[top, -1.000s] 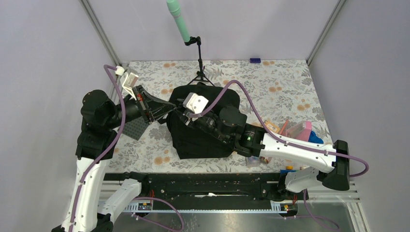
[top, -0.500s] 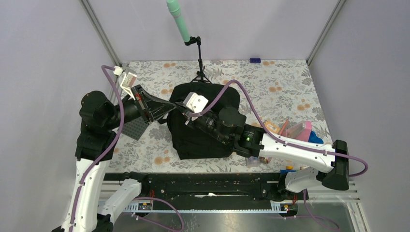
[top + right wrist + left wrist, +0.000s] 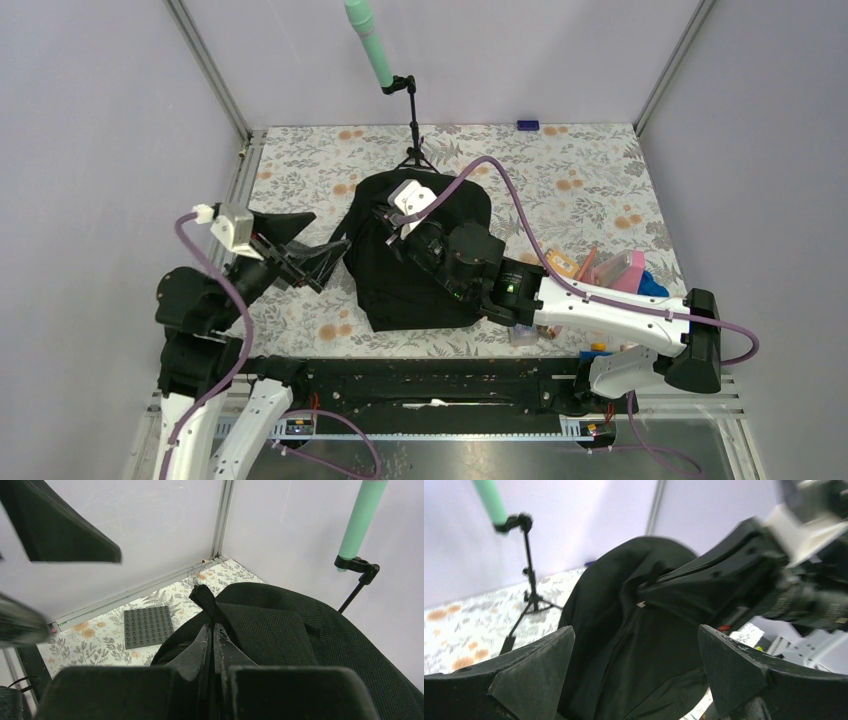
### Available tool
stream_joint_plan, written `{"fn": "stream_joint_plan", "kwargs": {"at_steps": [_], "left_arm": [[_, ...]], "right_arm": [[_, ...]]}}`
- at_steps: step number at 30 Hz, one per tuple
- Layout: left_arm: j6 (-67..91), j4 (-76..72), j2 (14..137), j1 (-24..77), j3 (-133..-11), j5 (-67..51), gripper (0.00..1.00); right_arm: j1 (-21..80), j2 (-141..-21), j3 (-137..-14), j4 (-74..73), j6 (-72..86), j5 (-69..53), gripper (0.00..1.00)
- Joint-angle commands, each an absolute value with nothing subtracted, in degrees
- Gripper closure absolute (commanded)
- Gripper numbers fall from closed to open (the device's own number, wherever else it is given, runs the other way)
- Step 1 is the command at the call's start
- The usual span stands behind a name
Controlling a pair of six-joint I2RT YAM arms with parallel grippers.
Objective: Pack the student bag
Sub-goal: Zip the student bag at the center of the board.
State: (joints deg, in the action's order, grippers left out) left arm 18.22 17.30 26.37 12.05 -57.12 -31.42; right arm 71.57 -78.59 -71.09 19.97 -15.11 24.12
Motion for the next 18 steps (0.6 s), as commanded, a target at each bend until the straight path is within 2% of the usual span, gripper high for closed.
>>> {"fn": "stream_joint_plan", "kwargs": {"at_steps": [1,18], "left_arm": [[17.43,18.29,26.99,12.04,-52.85,-23.69,0.01],[19.01,11.76,35.8,12.29,-49.91,-34.6,0.04]], "right_arm": [[71.2,-77.27,-73.42,21.75,-12.25,27.77,1.0],[71.25,-76.97,-75.83,17.47,-9.77,24.32,1.0]]}}
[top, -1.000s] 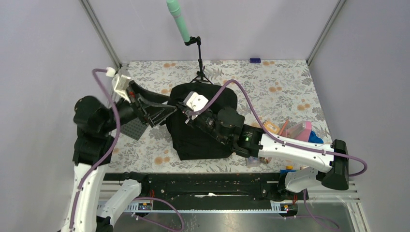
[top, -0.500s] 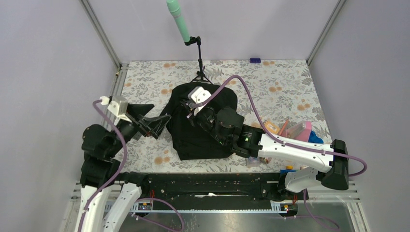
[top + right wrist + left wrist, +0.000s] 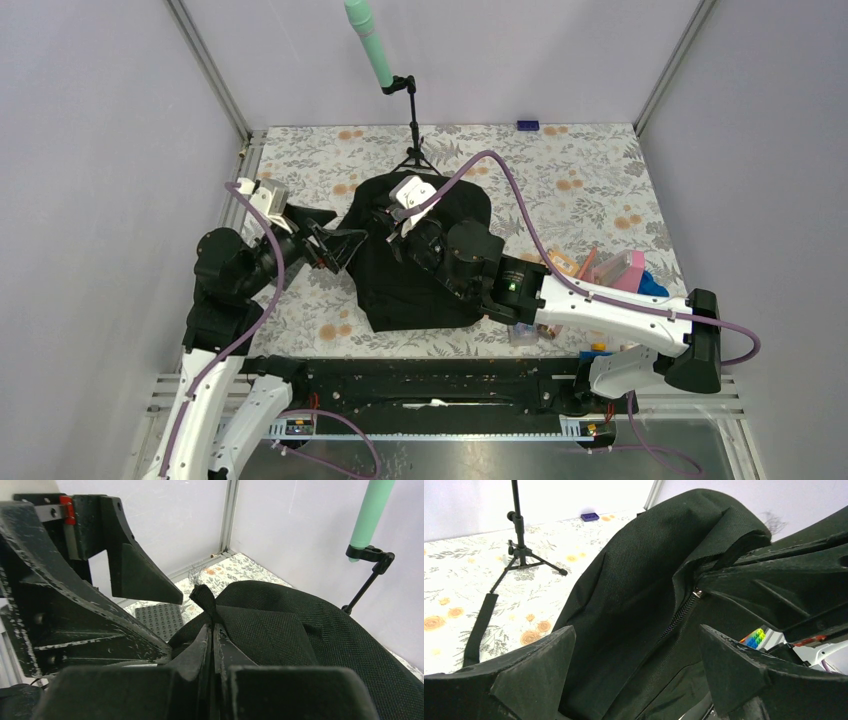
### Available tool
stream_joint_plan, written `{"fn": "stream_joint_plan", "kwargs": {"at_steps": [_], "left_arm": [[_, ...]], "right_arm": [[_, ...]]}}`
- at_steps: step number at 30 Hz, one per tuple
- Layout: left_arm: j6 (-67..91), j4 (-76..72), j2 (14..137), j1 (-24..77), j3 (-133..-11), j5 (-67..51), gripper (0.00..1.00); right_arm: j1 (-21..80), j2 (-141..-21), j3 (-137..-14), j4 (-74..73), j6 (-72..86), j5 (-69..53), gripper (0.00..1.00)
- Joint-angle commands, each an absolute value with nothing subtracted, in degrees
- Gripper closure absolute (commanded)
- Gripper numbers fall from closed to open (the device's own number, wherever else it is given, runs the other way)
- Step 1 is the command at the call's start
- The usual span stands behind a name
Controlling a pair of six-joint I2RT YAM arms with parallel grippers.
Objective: Pack the student bag
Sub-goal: Zip the student bag at the center of the board.
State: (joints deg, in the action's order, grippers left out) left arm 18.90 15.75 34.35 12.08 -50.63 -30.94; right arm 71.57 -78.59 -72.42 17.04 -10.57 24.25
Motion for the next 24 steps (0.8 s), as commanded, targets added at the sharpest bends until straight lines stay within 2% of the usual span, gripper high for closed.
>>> {"fn": "stream_joint_plan", "kwargs": {"at_steps": [1,4,12,20,22,24], "left_arm": [[19.13,11.66,36.21,12.38,-49.78,-34.71,0.04],[18.63,10.9,37.22,13.03,-49.61,-34.68,0.06],[16.7,10.28,39.4,15.37,-50.79,-34.63,0.25],[15.18,10.28,39.69,17.39,-50.76,-34.56,0.62],[14.91,10.23,39.81,17.61,-50.71,-34.59,0.77],[14.94,10.24,39.88,17.79,-50.56,-34.42,0.98]], "right_arm": [[71.24,-77.02,-76.07,17.16,-9.76,24.08,1.0],[71.24,-77.55,-76.97,16.27,-9.7,23.67,1.0],[71.28,-78.51,-78.24,15.33,-9.62,23.47,1.0],[71.62,-79.84,-79.76,14.26,-10.14,23.71,1.0],[71.76,-79.94,-79.93,14.24,-10.24,23.94,1.0],[71.99,-80.14,-80.24,14.32,-10.96,24.65,1.0]]}}
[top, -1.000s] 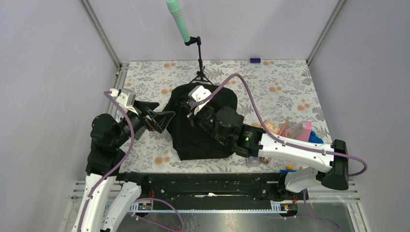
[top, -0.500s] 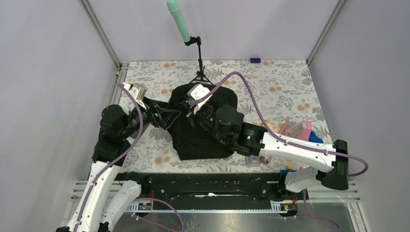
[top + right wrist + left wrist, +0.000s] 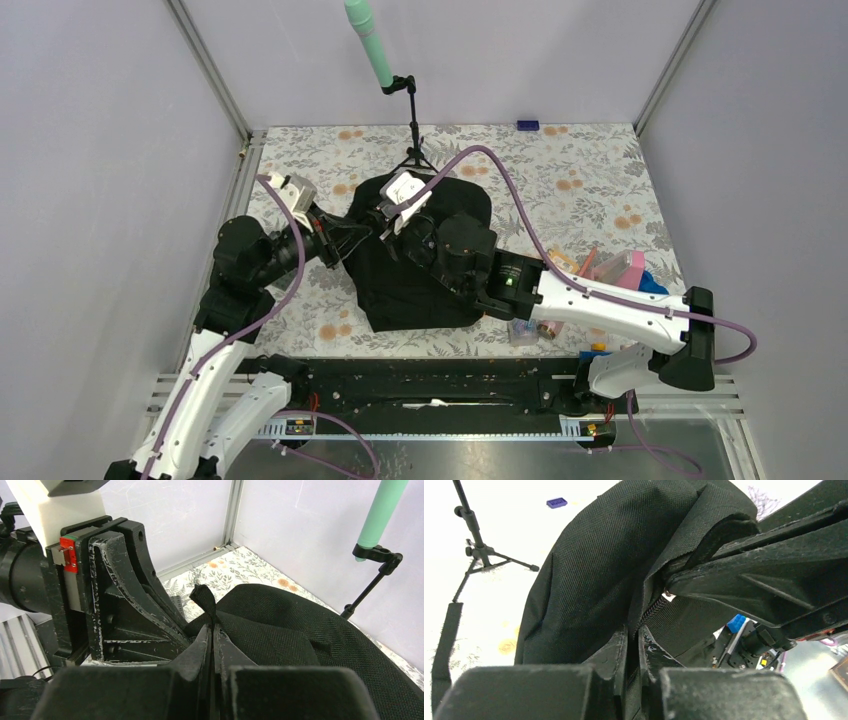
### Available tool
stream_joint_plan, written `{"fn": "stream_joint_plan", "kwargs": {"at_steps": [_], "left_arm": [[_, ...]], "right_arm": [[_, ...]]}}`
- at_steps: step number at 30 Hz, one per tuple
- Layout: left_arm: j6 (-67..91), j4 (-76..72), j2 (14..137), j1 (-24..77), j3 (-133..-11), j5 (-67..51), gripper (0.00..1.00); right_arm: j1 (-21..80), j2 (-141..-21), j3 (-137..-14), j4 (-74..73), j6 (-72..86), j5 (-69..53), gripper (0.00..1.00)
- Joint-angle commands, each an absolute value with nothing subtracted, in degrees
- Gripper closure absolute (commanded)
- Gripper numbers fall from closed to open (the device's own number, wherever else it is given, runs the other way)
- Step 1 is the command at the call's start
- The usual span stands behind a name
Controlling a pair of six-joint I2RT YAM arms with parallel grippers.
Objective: Pack the student bag
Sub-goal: Zip the student bag at the center of the board.
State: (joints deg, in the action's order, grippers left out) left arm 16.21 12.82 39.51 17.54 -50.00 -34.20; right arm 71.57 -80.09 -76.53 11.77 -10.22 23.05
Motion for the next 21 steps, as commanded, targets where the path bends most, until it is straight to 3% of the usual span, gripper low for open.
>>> {"fn": "stream_joint_plan", "kwargs": {"at_steps": [1,10,21], "left_arm": [[14.93,10.26,39.87,17.84,-50.31,-33.89,1.0],[17.45,16.72,39.41,17.84,-50.58,-17.31,1.0],[21.88,23.72,38.21,17.84,-52.9,-5.76,1.0]], "right_arm": [[72.6,-80.36,-80.75,14.22,-11.75,25.75,1.0],[77.24,-83.19,-84.29,21.14,-22.72,45.51,1.0],[77.34,-77.35,-77.99,28.27,-24.37,54.1,1.0]]}}
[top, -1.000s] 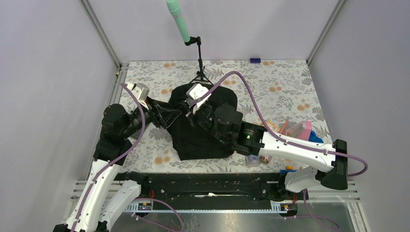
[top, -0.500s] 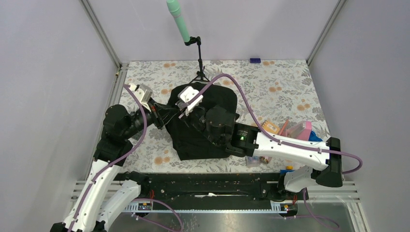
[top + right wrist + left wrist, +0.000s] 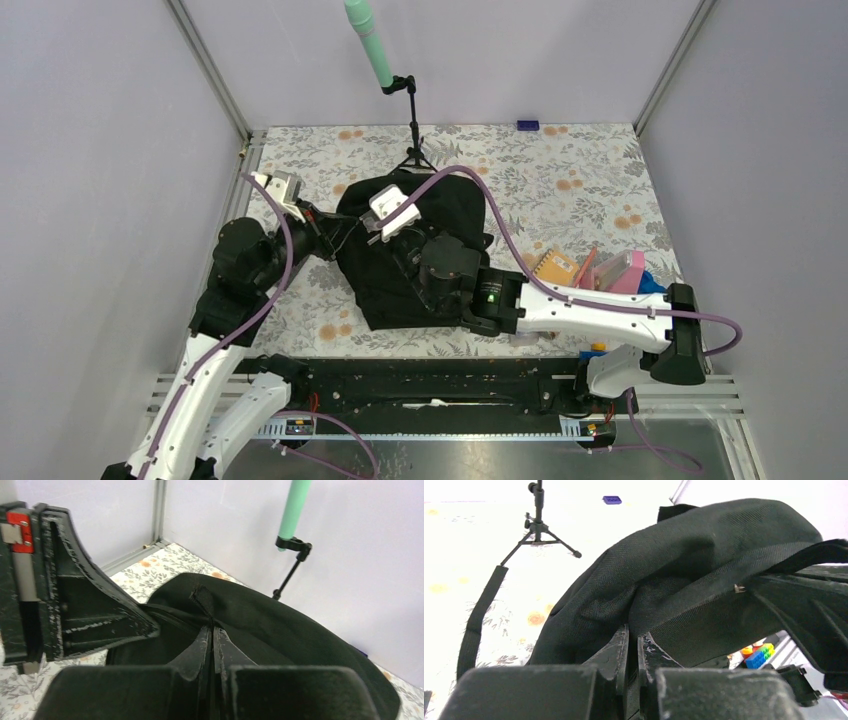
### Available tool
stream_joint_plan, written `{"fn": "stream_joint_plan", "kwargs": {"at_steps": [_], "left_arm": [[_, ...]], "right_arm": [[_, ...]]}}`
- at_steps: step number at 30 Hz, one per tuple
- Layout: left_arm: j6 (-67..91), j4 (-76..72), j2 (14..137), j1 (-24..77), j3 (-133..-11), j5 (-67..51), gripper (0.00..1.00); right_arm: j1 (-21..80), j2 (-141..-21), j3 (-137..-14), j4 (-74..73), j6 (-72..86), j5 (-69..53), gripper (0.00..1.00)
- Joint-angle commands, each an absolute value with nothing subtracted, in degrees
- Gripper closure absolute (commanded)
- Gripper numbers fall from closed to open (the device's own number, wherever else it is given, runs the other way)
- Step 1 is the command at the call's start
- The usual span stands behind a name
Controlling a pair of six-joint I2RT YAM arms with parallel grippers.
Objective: Pack the student bag
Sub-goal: Zip the student bag at the center of the board.
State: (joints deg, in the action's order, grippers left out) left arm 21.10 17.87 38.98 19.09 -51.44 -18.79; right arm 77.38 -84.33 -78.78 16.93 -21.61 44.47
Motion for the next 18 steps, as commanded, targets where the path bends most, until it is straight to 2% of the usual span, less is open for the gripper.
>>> {"fn": "stream_joint_plan", "kwargs": {"at_steps": [1,10,18], "left_arm": [[22.16,23.99,37.93,17.8,-53.03,-5.2,1.0],[22.3,27.2,37.09,17.75,-54.49,-0.3,1.0],[23.06,29.77,36.3,17.75,-54.91,7.94,1.0]], "right_arm": [[77.34,-76.83,-77.31,28.91,-24.66,54.98,1.0],[77.21,-72.41,-70.85,32.69,-24.81,61.48,1.0],[75.23,-66.89,-66.04,27.21,-16.32,62.51,1.0]]}}
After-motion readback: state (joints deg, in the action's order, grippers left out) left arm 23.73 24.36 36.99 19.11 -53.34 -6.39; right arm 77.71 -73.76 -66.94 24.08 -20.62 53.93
